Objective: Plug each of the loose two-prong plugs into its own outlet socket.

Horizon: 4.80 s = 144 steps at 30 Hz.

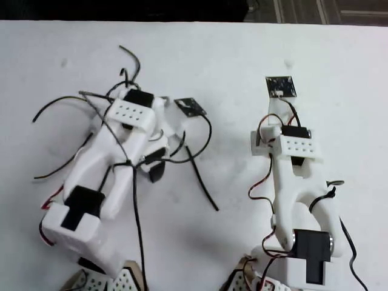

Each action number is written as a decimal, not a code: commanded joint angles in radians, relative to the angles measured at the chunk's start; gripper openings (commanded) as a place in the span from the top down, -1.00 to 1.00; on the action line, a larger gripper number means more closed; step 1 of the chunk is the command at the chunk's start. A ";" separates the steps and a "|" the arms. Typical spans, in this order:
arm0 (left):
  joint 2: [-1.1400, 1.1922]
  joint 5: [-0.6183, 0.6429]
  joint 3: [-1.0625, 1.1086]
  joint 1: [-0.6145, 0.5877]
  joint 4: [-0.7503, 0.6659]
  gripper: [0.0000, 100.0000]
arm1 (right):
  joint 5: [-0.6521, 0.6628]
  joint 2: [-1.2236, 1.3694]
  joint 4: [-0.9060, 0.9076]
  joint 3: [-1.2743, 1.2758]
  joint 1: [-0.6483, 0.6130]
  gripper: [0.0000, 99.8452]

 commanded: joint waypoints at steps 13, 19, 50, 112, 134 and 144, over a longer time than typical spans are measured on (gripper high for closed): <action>0.012 0.054 -0.041 0.013 0.000 0.66 | -0.005 -0.007 0.008 -0.034 -0.002 0.50; 0.019 0.006 -0.040 0.021 -0.028 0.53 | -0.005 -0.007 0.008 -0.035 -0.002 0.50; -0.644 0.195 0.181 -0.305 -0.017 0.92 | 0.002 -0.102 0.137 0.011 -0.289 0.50; -1.448 0.244 1.223 -0.476 -0.500 0.91 | 0.012 -1.221 0.483 0.129 -0.223 0.96; -1.448 0.244 1.223 -0.476 -0.497 0.91 | 0.005 -0.874 0.194 0.218 -0.398 0.35; -1.448 0.242 1.224 -0.476 -0.496 0.91 | 0.014 -0.711 0.354 0.288 -0.397 0.52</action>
